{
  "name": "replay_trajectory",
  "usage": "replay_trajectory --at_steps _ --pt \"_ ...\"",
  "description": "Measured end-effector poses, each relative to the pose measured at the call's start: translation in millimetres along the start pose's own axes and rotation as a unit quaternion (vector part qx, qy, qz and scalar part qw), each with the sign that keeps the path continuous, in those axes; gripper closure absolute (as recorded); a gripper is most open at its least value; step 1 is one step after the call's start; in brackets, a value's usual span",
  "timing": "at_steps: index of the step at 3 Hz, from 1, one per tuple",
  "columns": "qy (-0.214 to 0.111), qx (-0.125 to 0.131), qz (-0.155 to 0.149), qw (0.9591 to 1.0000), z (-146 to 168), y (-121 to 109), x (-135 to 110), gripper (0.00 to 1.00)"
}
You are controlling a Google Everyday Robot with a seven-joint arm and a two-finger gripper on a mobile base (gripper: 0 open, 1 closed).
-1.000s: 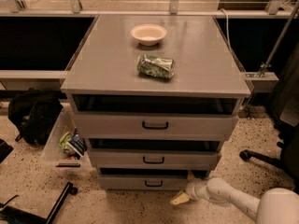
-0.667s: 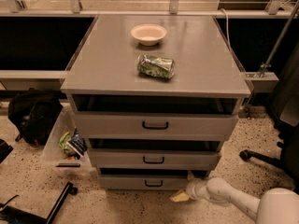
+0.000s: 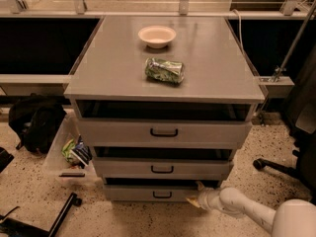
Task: Open bottom drawer
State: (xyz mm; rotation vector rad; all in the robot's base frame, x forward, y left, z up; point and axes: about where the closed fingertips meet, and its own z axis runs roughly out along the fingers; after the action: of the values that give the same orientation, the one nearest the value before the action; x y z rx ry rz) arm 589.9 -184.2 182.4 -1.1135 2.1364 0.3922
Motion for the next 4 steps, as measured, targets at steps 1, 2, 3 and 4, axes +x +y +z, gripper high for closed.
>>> replay_trajectory --at_steps 1,2,3,4 --pt "0.0 0.0 0.0 1.0 0.0 0.0 0.0 0.88" --pt "0.0 0.0 0.0 1.0 0.0 0.0 0.0 1.0" --pt "0.0 0.0 0.0 1.0 0.0 0.1 -0.1 1.0" --pt "0.0 0.0 0.0 1.0 -6.8 -0.9 -5.5 1.0"
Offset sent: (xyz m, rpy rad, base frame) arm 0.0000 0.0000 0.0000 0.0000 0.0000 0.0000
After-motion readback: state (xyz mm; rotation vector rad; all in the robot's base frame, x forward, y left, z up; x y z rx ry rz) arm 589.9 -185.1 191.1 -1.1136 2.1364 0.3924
